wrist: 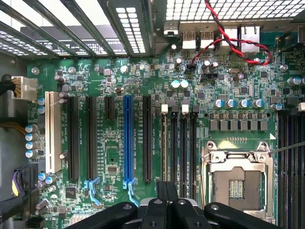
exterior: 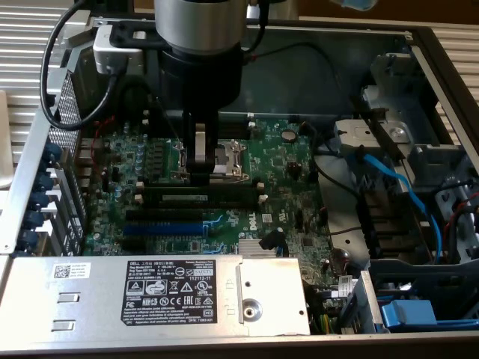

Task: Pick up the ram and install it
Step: 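Press down the ram until it locks into place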

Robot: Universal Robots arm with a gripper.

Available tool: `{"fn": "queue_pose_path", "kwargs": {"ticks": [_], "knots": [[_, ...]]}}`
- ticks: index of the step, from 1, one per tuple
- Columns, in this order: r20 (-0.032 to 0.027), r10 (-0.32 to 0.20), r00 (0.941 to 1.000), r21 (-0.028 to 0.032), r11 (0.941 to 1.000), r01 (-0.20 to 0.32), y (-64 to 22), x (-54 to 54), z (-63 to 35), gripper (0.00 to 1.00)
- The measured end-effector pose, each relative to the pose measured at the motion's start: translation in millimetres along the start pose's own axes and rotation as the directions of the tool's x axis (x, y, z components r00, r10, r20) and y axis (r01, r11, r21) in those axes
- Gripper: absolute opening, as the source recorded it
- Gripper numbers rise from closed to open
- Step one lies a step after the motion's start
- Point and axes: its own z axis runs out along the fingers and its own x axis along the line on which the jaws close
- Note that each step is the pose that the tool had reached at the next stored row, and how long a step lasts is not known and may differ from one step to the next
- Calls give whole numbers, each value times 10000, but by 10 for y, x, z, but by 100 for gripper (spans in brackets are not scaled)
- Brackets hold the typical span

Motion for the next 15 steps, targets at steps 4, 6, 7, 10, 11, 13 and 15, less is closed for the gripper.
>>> {"fn": "queue_pose_path", "kwargs": {"ticks": [4,6,7,10,11,13,15], "knots": [[82,4,10000,84,10000,-5,0,2,0,10],[206,10,9998,150,9999,-13,0,4,3,10],[215,14,9998,151,9999,-17,0,4,3,10],[217,18,9998,151,9999,-22,0,5,4,10],[217,19,9998,151,9999,-22,0,5,4,10],[216,18,9998,152,9999,-22,-1,7,4,10],[216,18,9998,158,9999,-22,-2,13,5,10]]}}
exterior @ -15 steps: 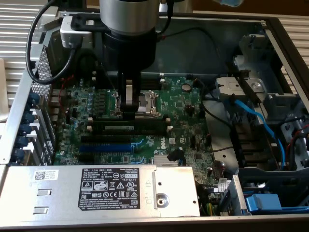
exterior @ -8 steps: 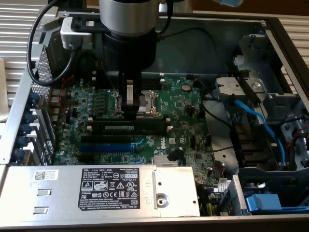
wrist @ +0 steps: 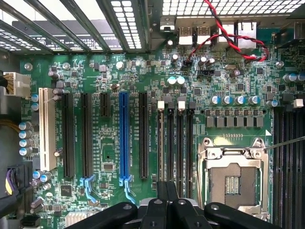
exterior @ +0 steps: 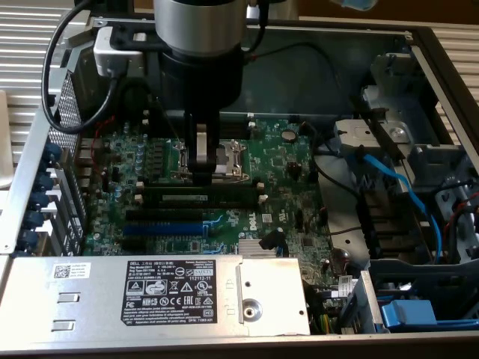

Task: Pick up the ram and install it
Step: 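Press down the ram until it locks into place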

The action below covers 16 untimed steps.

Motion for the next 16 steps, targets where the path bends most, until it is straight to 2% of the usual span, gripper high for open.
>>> {"fn": "queue_pose_path", "kwargs": {"ticks": [16], "knots": [[5,0,10000,19,10000,0,-50,1,25,10]]}}
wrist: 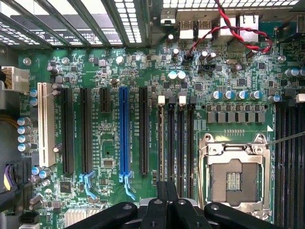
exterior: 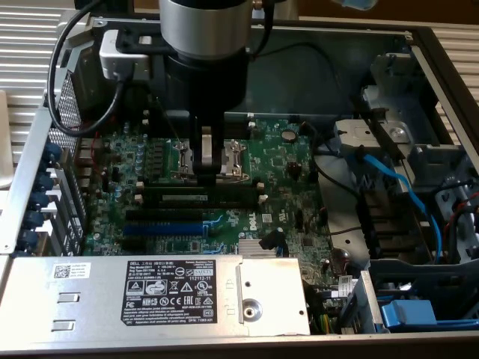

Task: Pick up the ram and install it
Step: 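Press down the ram until it locks into place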

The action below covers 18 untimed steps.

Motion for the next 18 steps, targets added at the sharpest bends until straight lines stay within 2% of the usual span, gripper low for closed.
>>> {"fn": "queue_pose_path", "kwargs": {"ticks": [18], "knots": [[-1,0,10000,-1,10000,0,-4,-2,51,10]]}}
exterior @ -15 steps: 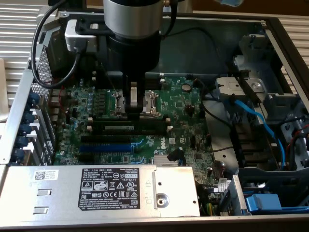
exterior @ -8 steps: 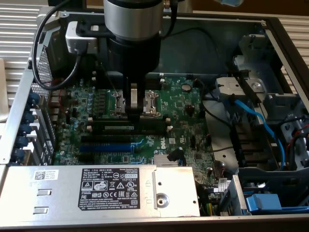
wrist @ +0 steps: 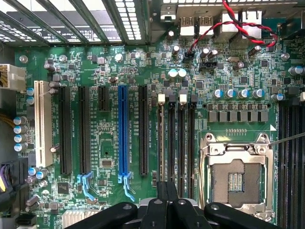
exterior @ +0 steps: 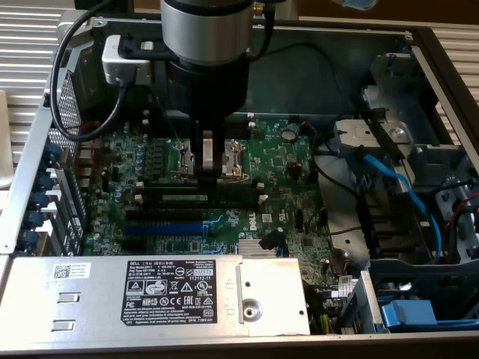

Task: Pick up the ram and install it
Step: 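Press down the ram until it locks into place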

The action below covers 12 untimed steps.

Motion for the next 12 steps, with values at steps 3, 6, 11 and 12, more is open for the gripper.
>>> {"fn": "queue_pose_path", "kwargs": {"ticks": [3,6,11,12], "knots": [[2,0,10000,1,10000,0,0,0,7,10],[1,0,10000,1,10000,0,1,-1,26,10],[-1,0,10000,-1,10000,0,1,0,33,10],[-2,0,10000,-1,10000,0,1,0,34,10]]}}
